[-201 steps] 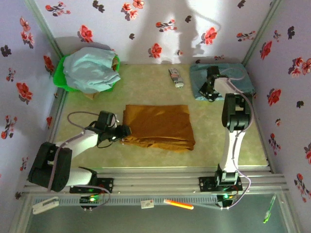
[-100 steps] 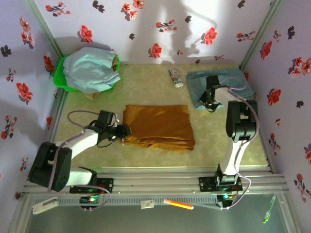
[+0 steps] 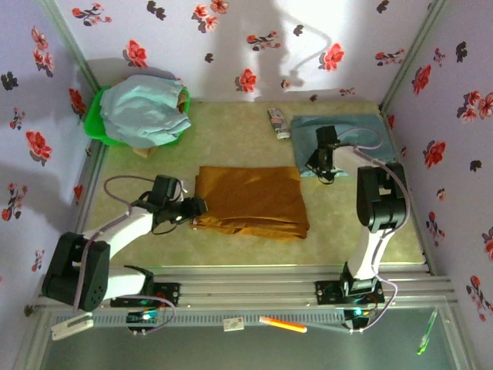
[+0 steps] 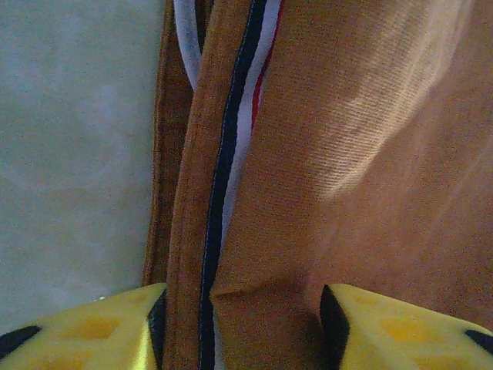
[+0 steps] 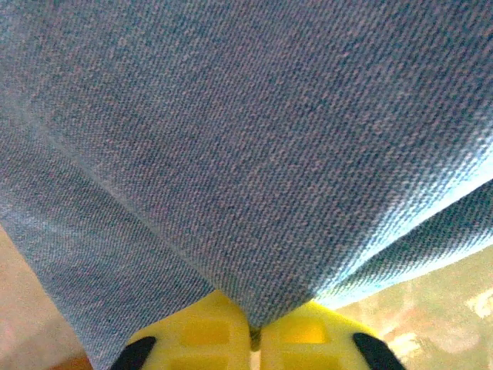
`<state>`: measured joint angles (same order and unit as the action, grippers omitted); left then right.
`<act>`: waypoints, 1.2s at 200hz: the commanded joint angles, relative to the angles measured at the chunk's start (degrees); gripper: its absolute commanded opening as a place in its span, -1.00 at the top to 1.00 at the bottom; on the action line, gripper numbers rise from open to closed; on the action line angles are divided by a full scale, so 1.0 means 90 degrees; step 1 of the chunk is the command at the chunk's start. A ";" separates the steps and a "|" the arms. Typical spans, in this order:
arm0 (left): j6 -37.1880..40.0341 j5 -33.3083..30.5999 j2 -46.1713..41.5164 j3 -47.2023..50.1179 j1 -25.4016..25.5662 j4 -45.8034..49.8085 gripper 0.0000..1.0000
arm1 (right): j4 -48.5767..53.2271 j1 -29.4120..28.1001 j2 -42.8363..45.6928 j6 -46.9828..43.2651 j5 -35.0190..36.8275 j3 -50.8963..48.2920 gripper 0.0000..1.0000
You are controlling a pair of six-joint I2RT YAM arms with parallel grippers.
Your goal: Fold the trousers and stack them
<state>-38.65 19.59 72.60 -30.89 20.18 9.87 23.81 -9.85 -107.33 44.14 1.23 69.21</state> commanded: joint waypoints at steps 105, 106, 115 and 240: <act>0.0316 0.0169 0.1303 -0.0269 -0.0038 -0.0609 -0.62 | 0.0154 -0.0125 0.1850 -0.1534 -0.3407 -0.1954 -0.67; 0.0323 0.0168 0.1330 -0.0278 -0.0042 -0.0603 -0.62 | 0.0136 -0.0121 0.1844 -0.1520 -0.3403 -0.1985 -0.67; 0.0371 0.0175 0.1488 -0.0310 -0.0044 -0.0642 -0.58 | 0.0139 -0.0126 0.1769 -0.1490 -0.3333 -0.2156 -0.67; -0.0068 0.1131 0.2125 0.0198 -0.0040 -0.2102 -0.15 | -0.0772 -0.0604 0.2384 -0.0766 -0.4561 -0.3289 -0.20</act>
<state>-39.51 24.97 84.14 -33.65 15.97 9.41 18.65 -14.44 -88.44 34.72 -34.37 41.50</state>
